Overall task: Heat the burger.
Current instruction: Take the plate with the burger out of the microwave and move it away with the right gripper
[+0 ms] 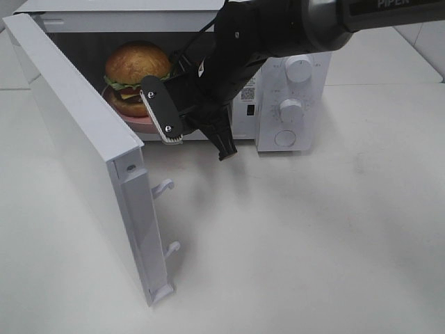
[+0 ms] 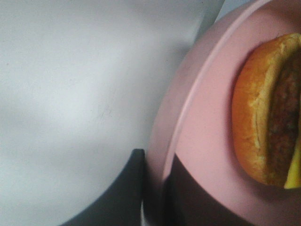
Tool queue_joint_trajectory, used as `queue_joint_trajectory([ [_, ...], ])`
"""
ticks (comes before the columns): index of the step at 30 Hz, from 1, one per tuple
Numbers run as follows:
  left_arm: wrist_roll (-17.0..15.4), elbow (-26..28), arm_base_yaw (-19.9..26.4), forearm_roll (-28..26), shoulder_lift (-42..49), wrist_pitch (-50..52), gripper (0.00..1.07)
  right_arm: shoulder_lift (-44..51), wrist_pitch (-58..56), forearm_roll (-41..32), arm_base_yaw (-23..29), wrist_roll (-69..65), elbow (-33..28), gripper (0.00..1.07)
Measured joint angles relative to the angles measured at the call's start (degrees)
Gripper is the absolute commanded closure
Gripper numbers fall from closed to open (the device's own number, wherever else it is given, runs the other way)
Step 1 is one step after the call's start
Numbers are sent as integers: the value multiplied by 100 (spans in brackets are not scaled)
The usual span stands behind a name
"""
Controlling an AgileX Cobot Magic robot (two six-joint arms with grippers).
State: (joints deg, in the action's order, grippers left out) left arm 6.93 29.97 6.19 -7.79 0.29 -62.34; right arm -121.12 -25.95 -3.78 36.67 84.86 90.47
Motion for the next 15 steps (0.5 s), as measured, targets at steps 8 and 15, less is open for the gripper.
queue_joint_trajectory([
  [8, 0, 0, 0, 0, 0, 0, 7, 613, 46, -407, -109, 682, -733, 107],
  [15, 0, 0, 0, 0, 0, 0, 7, 985, 138, -418, -120, 882, -1232, 107],
])
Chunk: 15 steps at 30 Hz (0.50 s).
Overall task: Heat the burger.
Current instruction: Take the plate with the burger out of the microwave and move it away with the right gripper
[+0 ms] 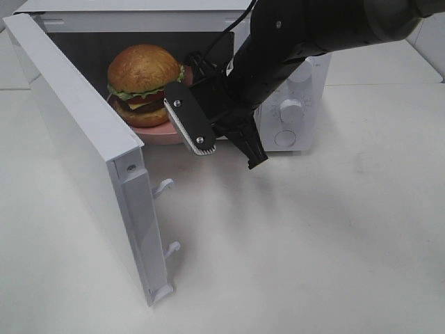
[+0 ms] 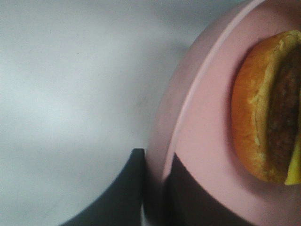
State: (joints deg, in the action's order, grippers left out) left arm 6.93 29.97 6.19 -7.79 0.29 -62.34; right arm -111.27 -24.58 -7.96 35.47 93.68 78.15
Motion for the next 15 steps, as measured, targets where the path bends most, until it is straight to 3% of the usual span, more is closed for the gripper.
queue_joint_trajectory([
  [15, 0, 0, 0, 0, 0, 0, 7, 1066, 178, -292, 11, 281, -1192, 107],
])
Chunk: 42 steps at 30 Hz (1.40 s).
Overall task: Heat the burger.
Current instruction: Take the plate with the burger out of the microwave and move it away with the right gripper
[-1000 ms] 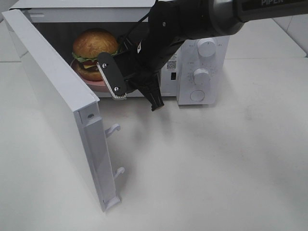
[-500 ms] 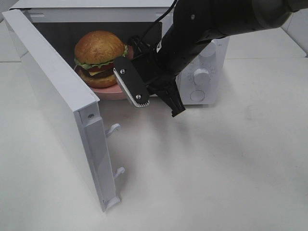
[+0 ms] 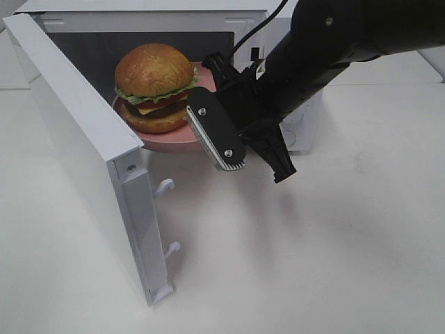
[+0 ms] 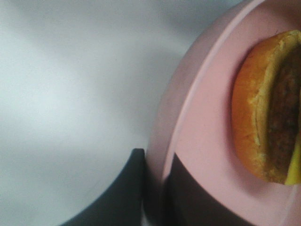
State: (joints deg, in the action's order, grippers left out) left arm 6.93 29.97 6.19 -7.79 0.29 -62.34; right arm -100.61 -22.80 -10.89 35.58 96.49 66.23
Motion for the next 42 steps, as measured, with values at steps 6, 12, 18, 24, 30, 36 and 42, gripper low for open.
queue_joint_trajectory([
  [6, 0, 0, 0, 0, 0, 0, 7, 561, 40, 0, 0, 0, -579, 107],
  [12, 0, 0, 0, 0, 0, 0, 7, 945, 46, 0, 0, -23, -1026, 107],
  [18, 0, 0, 0, 0, 0, 0, 7, 1409, 132, 0, 0, -189, -1501, 107],
  [24, 0, 0, 0, 0, 0, 0, 7, 1925, 172, 0, 0, -350, -1988, 107],
  [30, 0, 0, 0, 0, 0, 0, 7, 2309, 172, 0, 0, -401, -2343, 107],
  [36, 0, 0, 0, 0, 0, 0, 7, 2934, 178, 0, 0, -676, -2773, 107],
  [42, 0, 0, 0, 0, 0, 0, 7, 3403, 166, 0, 0, -825, -3100, 107],
])
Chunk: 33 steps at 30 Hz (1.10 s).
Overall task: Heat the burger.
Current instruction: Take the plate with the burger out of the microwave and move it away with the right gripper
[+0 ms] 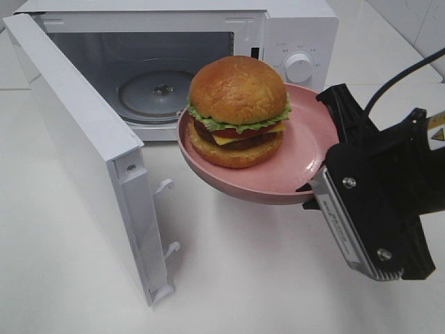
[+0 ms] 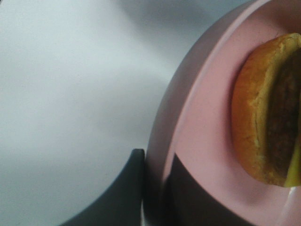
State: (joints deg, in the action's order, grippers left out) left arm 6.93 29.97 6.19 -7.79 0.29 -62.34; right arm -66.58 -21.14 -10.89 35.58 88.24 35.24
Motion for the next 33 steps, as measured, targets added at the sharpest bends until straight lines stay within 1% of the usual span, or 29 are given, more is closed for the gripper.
queue_joint_trajectory([
  [3, 0, 0, 0, 0, 0, 0, 7, 487, -46, 0, 0, -218, -367, 107],
  [8, 0, 0, 0, 0, 0, 0, 7, 808, -143, 57, 0, -292, -544, 107],
  [10, 0, 0, 0, 0, 0, 0, 7, 1226, -344, 143, 0, -458, -768, 107],
  [14, 0, 0, 0, 0, 0, 0, 7, 1518, -556, 269, 0, -699, -831, 107],
  [15, 0, 0, 0, 0, 0, 0, 7, 1725, -733, 470, 0, -917, -837, 107],
  [16, 0, 0, 0, 0, 0, 0, 7, 1725, -733, 470, 0, -917, -837, 107],
  [18, 0, 0, 0, 0, 0, 0, 7, 2000, -968, 773, 0, -1295, -837, 106],
  [20, 0, 0, 0, 0, 0, 0, 7, 2103, -1060, 882, 0, -1444, -837, 106],
  [21, 0, 0, 0, 0, 0, 0, 7, 2303, -1249, 1089, 0, -1696, -837, 106],
  [24, 0, 0, 0, 0, 0, 0, 7, 2401, -1364, 1192, 0, -1828, -837, 106],
  [26, 0, 0, 0, 0, 0, 0, 7, 2716, -1736, 1581, 0, -2332, -848, 106],
  [29, 0, 0, 0, 0, 0, 0, 7, 2790, -1839, 1684, 0, -2475, -848, 106],
  [31, 0, 0, 0, 0, 0, 0, 7, 3014, -2131, 2074, 0, -3048, -848, 106],
  [32, 0, 0, 0, 0, 0, 0, 7, 3014, -2131, 2074, 0, -3048, -848, 106],
  [33, 0, 0, 0, 0, 0, 0, 7, 3060, -2298, 2303, 0, -3409, -848, 106],
])
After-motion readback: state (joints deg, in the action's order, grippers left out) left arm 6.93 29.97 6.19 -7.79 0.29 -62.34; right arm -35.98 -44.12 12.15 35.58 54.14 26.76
